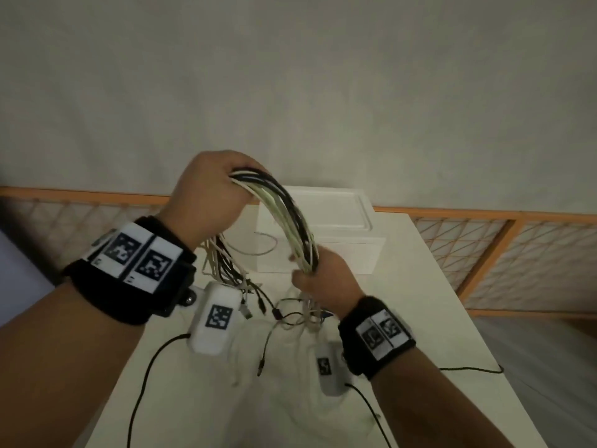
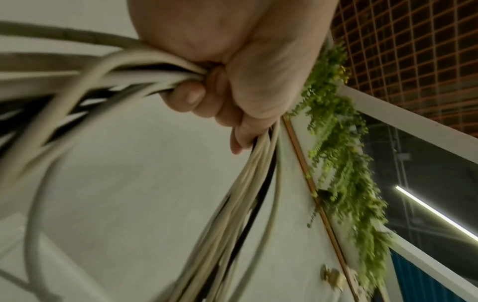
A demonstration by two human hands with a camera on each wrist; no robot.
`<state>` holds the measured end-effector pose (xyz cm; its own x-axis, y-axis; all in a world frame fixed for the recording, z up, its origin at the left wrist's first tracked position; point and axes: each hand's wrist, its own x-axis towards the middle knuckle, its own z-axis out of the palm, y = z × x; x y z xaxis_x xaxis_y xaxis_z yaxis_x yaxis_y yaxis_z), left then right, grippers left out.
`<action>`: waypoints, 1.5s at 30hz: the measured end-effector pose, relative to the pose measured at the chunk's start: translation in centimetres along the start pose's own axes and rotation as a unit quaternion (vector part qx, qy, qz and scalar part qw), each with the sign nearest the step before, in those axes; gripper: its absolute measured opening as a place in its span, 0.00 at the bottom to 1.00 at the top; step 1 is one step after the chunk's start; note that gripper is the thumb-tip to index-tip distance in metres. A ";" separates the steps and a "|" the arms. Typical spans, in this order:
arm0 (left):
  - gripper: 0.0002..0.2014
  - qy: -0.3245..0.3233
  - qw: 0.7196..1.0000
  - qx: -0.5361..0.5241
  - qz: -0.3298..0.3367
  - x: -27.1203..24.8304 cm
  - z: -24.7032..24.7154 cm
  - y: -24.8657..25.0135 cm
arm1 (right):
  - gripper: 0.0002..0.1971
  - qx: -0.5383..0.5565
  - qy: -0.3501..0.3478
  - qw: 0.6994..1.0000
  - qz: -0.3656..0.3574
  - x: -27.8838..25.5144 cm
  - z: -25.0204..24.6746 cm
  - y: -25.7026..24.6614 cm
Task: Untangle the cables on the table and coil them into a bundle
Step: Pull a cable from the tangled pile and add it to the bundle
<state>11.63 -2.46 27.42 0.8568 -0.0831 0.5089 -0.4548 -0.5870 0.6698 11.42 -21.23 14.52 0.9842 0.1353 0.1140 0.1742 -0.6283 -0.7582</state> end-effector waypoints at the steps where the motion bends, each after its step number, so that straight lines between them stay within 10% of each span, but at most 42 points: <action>1: 0.16 0.022 1.000 -0.004 -0.011 0.3 -0.9 -0.5 | 0.12 -0.034 -0.014 0.998 0.046 -0.2 1.0 3.0; 7: 0.15 0.120 0.989 -0.036 -0.076 1.5 -5.1 -3.4 | 0.20 -0.351 -0.070 0.910 0.211 -6.8 1.5 18.0; 12: 0.17 0.128 0.984 -0.075 -0.101 1.9 -5.0 -4.4 | 0.16 -0.358 0.028 0.866 0.349 -10.7 -2.1 21.8; 14: 0.18 0.119 0.985 -0.074 -0.098 2.1 -4.0 -4.3 | 0.28 -0.345 0.022 0.858 0.379 -10.0 -3.5 22.4; 18: 0.12 0.108 0.986 -0.076 -0.097 2.9 -2.1 -4.2 | 0.64 -0.301 -0.231 0.852 0.360 -5.9 -7.0 18.1; 22: 0.14 0.056 0.995 -0.054 -0.063 2.9 0.2 -3.2 | 0.39 -0.422 -0.051 0.902 0.075 -2.6 -9.7 8.5; 24: 0.14 0.034 0.997 -0.052 -0.049 2.8 1.4 -2.6 | 0.22 -0.250 0.126 0.948 -0.150 -2.0 -9.5 3.1; 26: 0.14 0.013 0.998 -0.058 -0.036 2.9 2.2 -1.7 | 0.14 -0.052 0.143 0.961 -0.230 -1.5 -7.4 -0.9; 32: 0.12 0.017 0.998 -0.063 0.017 3.1 0.3 1.1 | 0.36 -0.062 -0.186 0.980 -0.019 1.1 1.7 3.7; 35: 0.13 0.044 0.999 -0.030 0.011 3.3 -1.9 0.1 | 0.26 -0.068 -0.177 0.976 0.108 0.3 2.7 9.4; 39: 0.14 0.067 0.997 0.002 -0.026 3.0 -2.8 -2.7 | 0.30 -0.147 -0.217 0.959 0.109 -1.8 3.2 15.2; 45: 0.12 0.077 0.995 0.024 -0.051 2.7 -2.9 -5.8 | 0.21 0.060 -0.029 0.986 0.153 -4.9 0.3 18.2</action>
<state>15.87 3.03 26.49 0.8489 0.1009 0.5188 -0.3523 -0.6237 0.6978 9.80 -33.10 0.02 0.9861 -0.0013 -0.1664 -0.1394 -0.5518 -0.8223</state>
